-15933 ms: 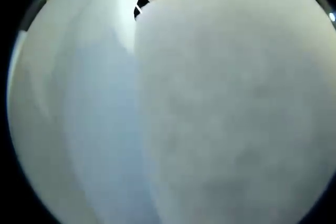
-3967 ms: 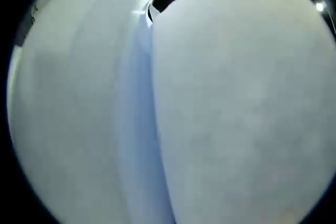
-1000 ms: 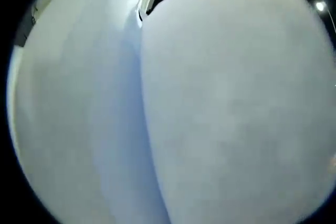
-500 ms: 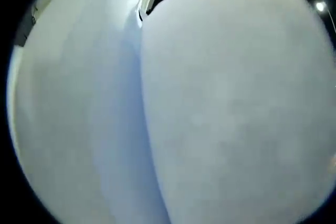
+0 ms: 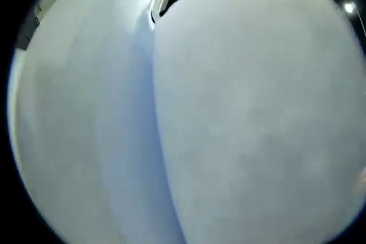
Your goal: Organize the stack of printing papers by aligning and flattening the scattered papers on the table
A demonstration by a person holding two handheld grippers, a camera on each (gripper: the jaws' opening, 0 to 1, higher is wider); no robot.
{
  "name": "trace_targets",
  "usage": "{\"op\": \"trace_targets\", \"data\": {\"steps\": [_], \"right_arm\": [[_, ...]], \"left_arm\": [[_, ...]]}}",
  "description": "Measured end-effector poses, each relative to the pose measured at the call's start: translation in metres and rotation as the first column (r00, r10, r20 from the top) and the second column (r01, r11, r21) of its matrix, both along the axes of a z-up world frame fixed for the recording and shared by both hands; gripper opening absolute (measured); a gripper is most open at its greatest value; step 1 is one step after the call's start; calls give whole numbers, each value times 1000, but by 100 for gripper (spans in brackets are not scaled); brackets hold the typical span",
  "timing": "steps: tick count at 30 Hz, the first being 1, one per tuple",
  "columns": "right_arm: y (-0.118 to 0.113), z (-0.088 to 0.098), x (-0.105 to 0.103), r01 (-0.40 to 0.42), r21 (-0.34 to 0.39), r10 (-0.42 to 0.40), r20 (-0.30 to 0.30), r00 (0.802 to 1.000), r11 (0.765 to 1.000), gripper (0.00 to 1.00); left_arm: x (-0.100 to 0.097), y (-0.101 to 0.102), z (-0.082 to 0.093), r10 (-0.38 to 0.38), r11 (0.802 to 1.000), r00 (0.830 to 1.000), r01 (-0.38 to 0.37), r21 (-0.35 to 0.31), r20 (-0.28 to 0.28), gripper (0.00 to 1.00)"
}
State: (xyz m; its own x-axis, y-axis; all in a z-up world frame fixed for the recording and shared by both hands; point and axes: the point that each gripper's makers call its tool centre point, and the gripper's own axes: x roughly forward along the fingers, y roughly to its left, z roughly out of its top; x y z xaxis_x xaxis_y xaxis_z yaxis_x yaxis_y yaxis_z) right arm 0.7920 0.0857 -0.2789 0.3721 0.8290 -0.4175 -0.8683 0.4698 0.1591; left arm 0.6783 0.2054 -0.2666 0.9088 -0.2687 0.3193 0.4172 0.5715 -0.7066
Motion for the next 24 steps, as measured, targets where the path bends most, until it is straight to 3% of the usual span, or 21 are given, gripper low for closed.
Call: {"op": "trace_targets", "data": {"steps": [7, 13, 24], "right_arm": [[-6, 3, 9, 20, 8, -20, 3, 1000, 1000, 62], [-14, 0, 12, 40, 32, -39, -36, 999, 999, 64], [-34, -8, 19, 84, 15, -84, -31, 996, 996, 68]], "left_arm": [[0, 0, -1, 2, 1000, 1000, -2, 5, -1, 7], [0, 0, 0, 0, 1000, 1000, 0, 4, 0, 7], [0, 1, 0, -4, 1000, 1000, 4, 5, 1, 7]]}}
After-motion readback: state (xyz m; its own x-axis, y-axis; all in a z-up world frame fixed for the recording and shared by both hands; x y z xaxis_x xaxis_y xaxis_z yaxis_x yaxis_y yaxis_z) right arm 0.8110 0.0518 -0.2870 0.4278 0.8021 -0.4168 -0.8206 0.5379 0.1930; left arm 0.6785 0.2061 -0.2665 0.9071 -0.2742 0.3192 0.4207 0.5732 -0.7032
